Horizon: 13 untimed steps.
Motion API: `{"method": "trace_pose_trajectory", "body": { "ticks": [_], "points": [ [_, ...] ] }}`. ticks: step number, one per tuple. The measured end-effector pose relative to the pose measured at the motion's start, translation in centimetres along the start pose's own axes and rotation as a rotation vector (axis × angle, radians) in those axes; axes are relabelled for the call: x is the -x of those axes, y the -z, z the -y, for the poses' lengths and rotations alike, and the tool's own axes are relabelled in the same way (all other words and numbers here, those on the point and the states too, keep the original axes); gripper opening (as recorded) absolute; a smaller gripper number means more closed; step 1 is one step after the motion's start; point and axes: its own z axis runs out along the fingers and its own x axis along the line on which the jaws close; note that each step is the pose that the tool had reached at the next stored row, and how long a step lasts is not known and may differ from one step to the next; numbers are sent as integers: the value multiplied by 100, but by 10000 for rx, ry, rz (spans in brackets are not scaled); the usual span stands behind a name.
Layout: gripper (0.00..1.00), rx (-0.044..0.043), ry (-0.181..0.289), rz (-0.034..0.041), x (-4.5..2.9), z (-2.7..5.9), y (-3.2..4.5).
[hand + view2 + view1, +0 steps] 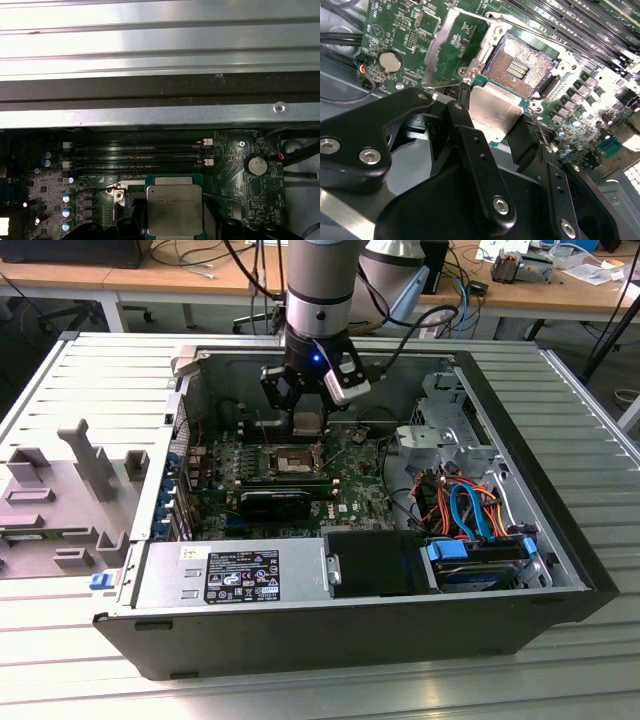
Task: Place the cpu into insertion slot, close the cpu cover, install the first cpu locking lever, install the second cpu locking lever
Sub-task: 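Place the cpu into insertion slot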
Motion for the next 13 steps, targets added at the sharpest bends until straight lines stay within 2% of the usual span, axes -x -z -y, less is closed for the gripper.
{"method": "trace_pose_trajectory", "body": {
  "ticks": [4, 13],
  "points": [
    [54, -2, 0, -1, -41, 50, 2],
    [54, -66, -2, 2, -124, 91, 3]
  ]
}}
